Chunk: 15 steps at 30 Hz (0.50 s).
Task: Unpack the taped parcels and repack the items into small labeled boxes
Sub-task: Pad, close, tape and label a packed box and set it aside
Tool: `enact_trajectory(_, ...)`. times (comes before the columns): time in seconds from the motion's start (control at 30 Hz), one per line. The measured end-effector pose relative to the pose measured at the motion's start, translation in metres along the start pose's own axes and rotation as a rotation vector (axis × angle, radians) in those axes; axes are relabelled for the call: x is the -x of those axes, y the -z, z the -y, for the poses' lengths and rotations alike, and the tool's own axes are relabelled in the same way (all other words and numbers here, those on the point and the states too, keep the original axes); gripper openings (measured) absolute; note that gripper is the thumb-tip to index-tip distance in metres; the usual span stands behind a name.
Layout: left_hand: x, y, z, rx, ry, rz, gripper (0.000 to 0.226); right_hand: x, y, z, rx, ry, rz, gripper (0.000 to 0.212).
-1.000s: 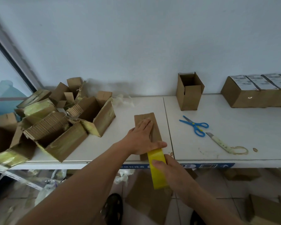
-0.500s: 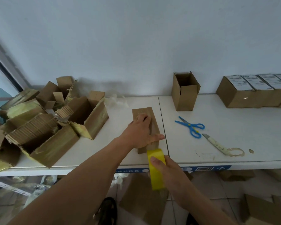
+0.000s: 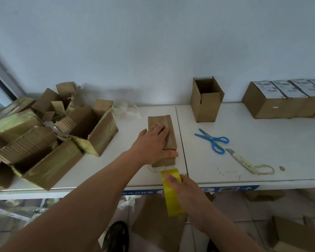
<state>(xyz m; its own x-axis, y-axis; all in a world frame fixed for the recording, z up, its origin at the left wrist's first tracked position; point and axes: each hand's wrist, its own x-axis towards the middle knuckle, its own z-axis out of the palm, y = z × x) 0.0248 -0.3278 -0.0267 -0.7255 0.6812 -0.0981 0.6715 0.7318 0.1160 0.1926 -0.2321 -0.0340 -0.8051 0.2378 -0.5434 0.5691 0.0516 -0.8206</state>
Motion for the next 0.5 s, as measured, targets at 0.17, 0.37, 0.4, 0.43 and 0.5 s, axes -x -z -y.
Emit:
enact_trajectory(0.17,0.012,0.008,-0.006,0.137,0.088,-0.051,0.098,0.004,0.003,0.000,0.055,0.014,0.016,0.031)
enact_trajectory(0.37,0.064,0.014,-0.051,0.705,0.566,-0.399,0.044,0.005,0.012,-0.002,0.045,-0.004,0.044,0.045)
enact_trajectory(0.4,0.070,0.009,-0.057,0.840,0.685,-0.333,0.048,0.005,0.013,-0.002,0.045,0.000,0.049,0.048)
enact_trajectory(0.43,0.074,0.003,-0.061,0.955,0.778,-0.229,0.055,0.005,0.014,-0.002,0.043,0.002,0.057,0.049)
enact_trajectory(0.5,0.081,-0.007,-0.065,1.198,0.898,-0.019,0.065,0.006,0.017,-0.001,0.041,0.006,0.068,0.048)
